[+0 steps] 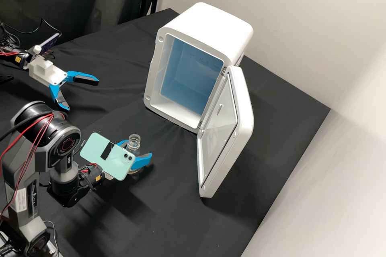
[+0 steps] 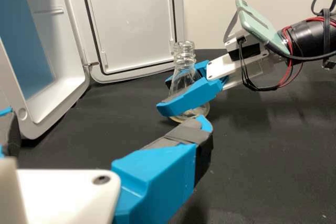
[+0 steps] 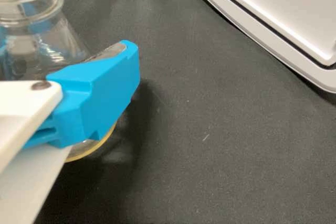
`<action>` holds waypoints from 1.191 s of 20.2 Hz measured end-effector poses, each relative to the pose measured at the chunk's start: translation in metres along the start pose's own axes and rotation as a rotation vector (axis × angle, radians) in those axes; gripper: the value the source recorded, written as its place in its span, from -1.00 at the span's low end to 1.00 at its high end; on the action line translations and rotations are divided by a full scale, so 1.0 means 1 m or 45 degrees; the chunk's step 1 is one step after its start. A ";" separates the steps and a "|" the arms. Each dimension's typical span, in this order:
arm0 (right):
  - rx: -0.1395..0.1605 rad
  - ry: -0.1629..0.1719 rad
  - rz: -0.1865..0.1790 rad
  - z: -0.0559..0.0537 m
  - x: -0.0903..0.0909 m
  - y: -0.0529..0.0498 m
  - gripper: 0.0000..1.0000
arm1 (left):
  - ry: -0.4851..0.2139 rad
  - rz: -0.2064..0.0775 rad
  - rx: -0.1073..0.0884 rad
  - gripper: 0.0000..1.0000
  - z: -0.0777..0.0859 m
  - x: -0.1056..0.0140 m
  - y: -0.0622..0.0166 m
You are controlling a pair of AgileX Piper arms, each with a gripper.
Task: Place the flask in the incubator
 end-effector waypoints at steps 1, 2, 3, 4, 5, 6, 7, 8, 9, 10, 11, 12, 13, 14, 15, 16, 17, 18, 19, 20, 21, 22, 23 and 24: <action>0.000 0.000 0.000 0.000 0.000 0.000 -1.00 | 0.000 0.000 0.000 1.00 0.000 0.000 0.0000; 0.000 0.000 0.000 0.000 0.000 0.000 -1.00 | 0.000 0.000 0.000 1.00 0.000 0.000 0.0000; 0.000 0.000 0.000 0.000 0.000 0.000 -1.00 | 0.000 0.000 0.000 1.00 0.000 0.000 0.0000; 0.000 0.000 0.000 0.000 0.000 0.000 -1.00 | 0.000 0.000 0.000 1.00 0.000 0.000 0.0000; 0.000 0.000 0.000 0.000 0.000 0.000 -1.00 | 0.000 0.000 0.000 1.00 0.000 0.000 0.0000; 0.000 0.000 0.000 0.000 0.000 0.000 -1.00 | 0.000 0.000 0.000 1.00 0.000 0.000 0.0000; 0.000 0.000 0.000 0.000 0.000 0.000 -1.00 | 0.000 0.000 0.000 1.00 0.000 0.000 0.0000; 0.000 0.000 0.000 0.000 0.000 0.000 -1.00 | 0.000 0.000 0.000 1.00 0.000 0.000 0.0000; -0.001 0.001 -0.001 0.000 0.000 0.000 -1.00 | 0.000 0.000 0.000 1.00 0.000 0.000 0.0000; -0.001 0.001 -0.001 0.000 0.000 0.000 -1.00 | 0.000 0.000 0.000 1.00 0.000 0.000 0.0000; -0.001 0.001 -0.001 0.000 0.000 0.000 -1.00 | 0.000 0.000 0.000 1.00 0.000 0.000 0.0000; -0.001 0.001 -0.001 0.000 0.000 0.000 -1.00 | 0.000 0.000 0.000 1.00 0.000 0.000 0.0000; 0.006 0.001 0.003 0.000 0.000 0.000 -1.00 | 0.000 0.000 0.000 1.00 0.000 0.000 0.0000; 0.017 0.010 0.009 0.000 -0.001 0.003 -1.00 | 0.000 0.000 0.000 1.00 0.000 0.000 0.0000; 0.036 0.017 0.015 0.001 -0.003 0.006 -1.00 | 0.000 0.000 0.000 1.00 0.000 0.000 0.0000; 0.052 0.033 0.038 0.000 -0.007 0.011 -1.00 | 0.000 0.000 0.000 1.00 0.000 0.000 0.0000; 0.071 0.048 0.067 0.000 -0.012 0.016 -1.00 | 0.000 0.000 0.000 1.00 0.000 0.000 0.0000; 0.094 0.063 0.105 0.000 -0.017 0.022 -1.00 | 0.000 0.000 0.000 1.00 0.000 0.000 0.0000; 0.107 0.073 0.144 0.000 -0.022 0.028 -1.00 | 0.000 0.000 0.000 1.00 0.000 0.000 0.0000; 0.128 0.088 0.185 0.000 -0.027 0.033 -1.00 | 0.000 0.000 0.000 1.00 0.000 0.000 0.0000; 0.142 0.107 0.222 -0.001 -0.031 0.038 -1.00 | 0.000 0.000 0.000 1.00 0.000 0.000 0.0000; 0.148 0.118 0.247 -0.002 -0.034 0.042 -1.00 | 0.000 0.000 0.000 1.00 0.000 0.000 0.0000; 0.156 0.137 0.274 -0.004 -0.037 0.045 -1.00 | 0.000 0.000 0.000 1.00 0.000 0.000 0.0000; 0.167 0.153 0.289 -0.005 -0.038 0.048 -1.00 | 0.000 0.000 0.000 1.00 0.000 0.000 0.0000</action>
